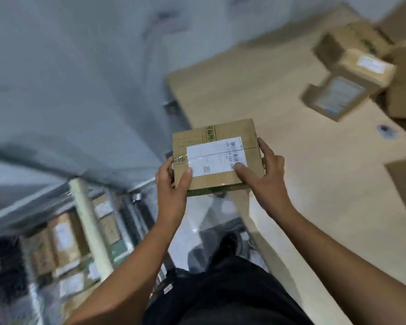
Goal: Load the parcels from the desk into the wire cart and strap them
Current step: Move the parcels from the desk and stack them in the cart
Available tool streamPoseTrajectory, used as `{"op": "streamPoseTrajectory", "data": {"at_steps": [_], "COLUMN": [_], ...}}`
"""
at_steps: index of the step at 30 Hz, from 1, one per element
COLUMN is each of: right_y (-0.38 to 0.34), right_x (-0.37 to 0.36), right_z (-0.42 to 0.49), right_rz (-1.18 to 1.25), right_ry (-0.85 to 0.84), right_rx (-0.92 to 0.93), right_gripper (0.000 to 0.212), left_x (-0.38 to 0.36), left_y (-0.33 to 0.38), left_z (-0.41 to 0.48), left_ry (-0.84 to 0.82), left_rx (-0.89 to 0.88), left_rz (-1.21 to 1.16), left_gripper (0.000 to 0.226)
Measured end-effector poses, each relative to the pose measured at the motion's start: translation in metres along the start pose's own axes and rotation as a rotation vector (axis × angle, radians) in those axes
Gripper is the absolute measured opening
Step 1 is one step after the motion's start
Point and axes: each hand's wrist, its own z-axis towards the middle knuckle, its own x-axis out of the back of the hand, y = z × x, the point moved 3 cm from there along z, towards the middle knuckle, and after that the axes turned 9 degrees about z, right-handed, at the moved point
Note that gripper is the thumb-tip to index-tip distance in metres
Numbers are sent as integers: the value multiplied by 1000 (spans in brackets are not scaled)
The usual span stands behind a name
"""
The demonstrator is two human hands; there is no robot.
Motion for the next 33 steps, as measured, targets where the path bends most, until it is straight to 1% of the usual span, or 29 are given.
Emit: {"op": "streamPoseTrajectory", "data": {"at_steps": [3,5,7,9,10,11,12,13,14,16,17,19,22,24,27,28,30,33], "right_y": [-35,-52,-59,-61,-60,-61,-60,-56,-51,-40,-33,-19,7,29,65,77,100,142], "right_x": [-97,-168,-211,-271,-299,-324,-350,-373,-394,-433,-451,-487,-539,-573,-626,-644,-683,-735], "right_z": [-16,-40,-54,-79,-92,-106,-121,-137,-151,-173,-180,-186,-183,-174,-149,-138,-114,-76], "right_rz": [-50,-60,-90,-181,-210,-235,-258,-287,-321,-423,-482,-586,-698,-783,-949,-990,-1066,-1130], "right_ry": [-242,-418,-532,-673,-734,-798,-860,-918,-970,-1074,-1128,-1229,-1346,-1422,-1499,-1511,-1532,-1610], "right_rx": [123,193,221,270,282,283,279,276,284,310,309,291,283,293,251,246,285,367], "right_gripper": [93,91,82,76,75,73,71,69,70,80,85,87,81,86,94,96,100,103], "left_x": [91,151,184,226,243,258,271,283,293,308,311,315,313,312,312,314,314,307], "left_y": [-32,-66,-88,-119,-132,-146,-158,-172,-187,-216,-229,-255,-288,-310,-345,-356,-384,-437], "left_z": [-17,-37,-51,-80,-95,-108,-123,-137,-150,-168,-173,-177,-172,-157,-125,-112,-83,-35], "left_ry": [192,318,382,483,514,548,594,649,718,835,872,934,1017,1056,1130,1121,1049,991], "left_rx": [43,73,81,121,132,140,178,228,276,356,390,448,527,590,694,722,773,827], "left_rz": [-232,-363,-417,-521,-567,-586,-591,-609,-650,-758,-802,-856,-858,-893,-885,-855,-814,-840], "left_gripper": [50,51,64,79,79,72,64,61,65,81,84,83,86,87,78,80,88,103]}}
